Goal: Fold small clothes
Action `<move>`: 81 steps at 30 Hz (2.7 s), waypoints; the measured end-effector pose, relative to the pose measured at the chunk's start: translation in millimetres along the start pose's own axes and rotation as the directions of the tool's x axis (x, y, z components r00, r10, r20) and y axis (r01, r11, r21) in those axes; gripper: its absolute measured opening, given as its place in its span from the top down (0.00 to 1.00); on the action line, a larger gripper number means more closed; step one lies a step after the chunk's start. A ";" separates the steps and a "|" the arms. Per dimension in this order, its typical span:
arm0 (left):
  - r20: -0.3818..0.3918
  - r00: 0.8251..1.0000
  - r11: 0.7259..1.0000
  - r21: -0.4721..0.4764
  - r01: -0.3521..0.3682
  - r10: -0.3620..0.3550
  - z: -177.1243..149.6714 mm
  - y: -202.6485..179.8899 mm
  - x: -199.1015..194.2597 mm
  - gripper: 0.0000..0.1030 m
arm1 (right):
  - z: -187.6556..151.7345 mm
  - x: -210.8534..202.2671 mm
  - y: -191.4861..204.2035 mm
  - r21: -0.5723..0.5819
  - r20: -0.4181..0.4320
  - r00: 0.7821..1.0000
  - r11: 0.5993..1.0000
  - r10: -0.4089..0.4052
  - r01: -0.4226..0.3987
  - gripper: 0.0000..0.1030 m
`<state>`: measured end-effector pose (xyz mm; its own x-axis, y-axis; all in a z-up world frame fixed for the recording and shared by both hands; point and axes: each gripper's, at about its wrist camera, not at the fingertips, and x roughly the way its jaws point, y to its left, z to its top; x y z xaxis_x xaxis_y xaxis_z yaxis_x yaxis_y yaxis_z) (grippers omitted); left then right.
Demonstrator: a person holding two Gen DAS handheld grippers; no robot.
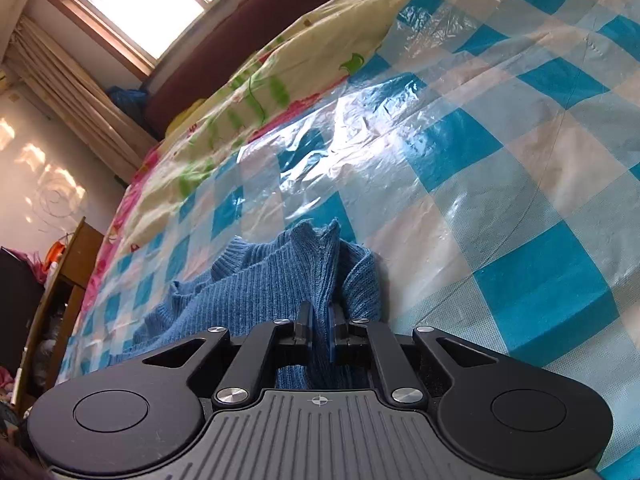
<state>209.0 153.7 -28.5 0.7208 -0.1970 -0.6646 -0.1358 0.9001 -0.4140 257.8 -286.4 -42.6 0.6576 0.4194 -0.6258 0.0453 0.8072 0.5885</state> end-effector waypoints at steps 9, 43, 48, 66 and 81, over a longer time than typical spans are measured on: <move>0.063 0.996 0.998 0.013 0.062 -0.063 21.1 -9.4 -7.6 0.89 | 9.8 -13.3 22.0 -0.089 0.031 0.999 0.995 -0.030 0.033 0.88; 0.059 0.991 0.988 0.108 0.113 -0.120 4.1 -14.0 -3.4 0.86 | -49.9 46.1 148.2 -0.441 -0.098 0.992 0.897 -0.079 0.028 0.77; 0.035 0.991 0.987 0.103 0.122 -0.126 10.4 -15.0 7.2 0.86 | -63.5 51.7 180.4 -0.515 -0.153 0.988 0.853 0.001 -0.081 0.77; 0.115 0.989 0.995 -0.010 0.099 -0.097 -46.8 2.3 -67.8 0.77 | -76.1 80.2 217.3 -0.495 -0.177 0.984 0.864 0.008 -0.096 0.74; 0.052 0.992 0.993 -0.001 0.117 -0.117 -85.4 -5.5 -53.6 0.72 | -78.6 85.8 217.1 -0.468 -0.122 0.992 0.883 -0.040 -0.022 0.76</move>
<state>113.0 126.1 -43.8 0.7662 -0.2804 -0.5782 -0.0508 0.8705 -0.4896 264.9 -42.5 -8.7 0.5585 0.4346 -0.7066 -0.3269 0.8982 0.2940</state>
